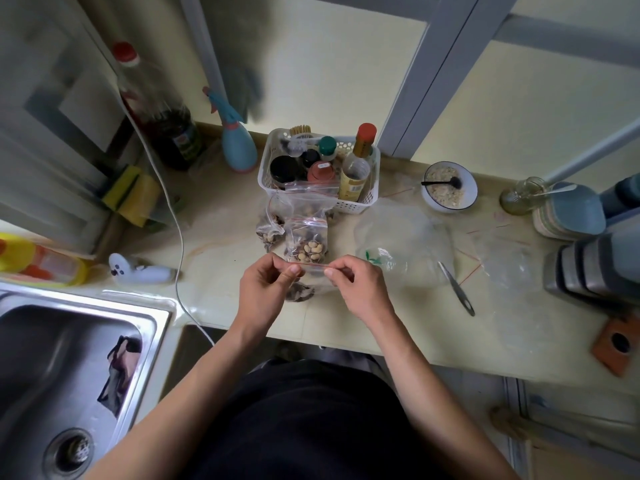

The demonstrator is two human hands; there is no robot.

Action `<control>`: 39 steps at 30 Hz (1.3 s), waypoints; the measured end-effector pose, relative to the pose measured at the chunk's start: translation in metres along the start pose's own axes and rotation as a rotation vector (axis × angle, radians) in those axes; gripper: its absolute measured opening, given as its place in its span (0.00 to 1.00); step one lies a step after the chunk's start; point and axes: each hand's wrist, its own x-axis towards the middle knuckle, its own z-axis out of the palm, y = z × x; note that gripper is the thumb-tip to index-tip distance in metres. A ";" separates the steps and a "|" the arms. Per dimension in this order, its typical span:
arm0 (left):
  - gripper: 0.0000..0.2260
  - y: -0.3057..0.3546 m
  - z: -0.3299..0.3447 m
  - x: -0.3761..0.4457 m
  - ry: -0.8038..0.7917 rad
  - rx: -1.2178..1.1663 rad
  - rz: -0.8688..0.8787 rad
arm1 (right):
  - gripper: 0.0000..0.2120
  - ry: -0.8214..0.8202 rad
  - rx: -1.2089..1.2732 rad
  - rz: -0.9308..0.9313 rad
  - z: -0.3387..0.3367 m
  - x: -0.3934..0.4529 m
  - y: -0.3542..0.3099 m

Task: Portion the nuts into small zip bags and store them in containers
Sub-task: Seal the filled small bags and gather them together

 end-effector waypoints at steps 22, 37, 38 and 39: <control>0.20 0.011 0.103 -0.020 -0.161 0.015 -0.160 | 0.12 0.140 0.388 0.152 -0.062 -0.016 0.012; 0.24 0.002 0.173 -0.041 0.427 0.394 -0.063 | 0.11 0.252 -0.034 -0.027 -0.057 -0.012 0.014; 0.24 0.003 0.173 -0.040 0.441 0.408 -0.064 | 0.11 0.239 -0.033 -0.038 -0.056 -0.011 0.014; 0.24 0.003 0.172 -0.040 0.456 0.426 -0.063 | 0.11 0.229 -0.029 -0.053 -0.055 -0.009 0.013</control>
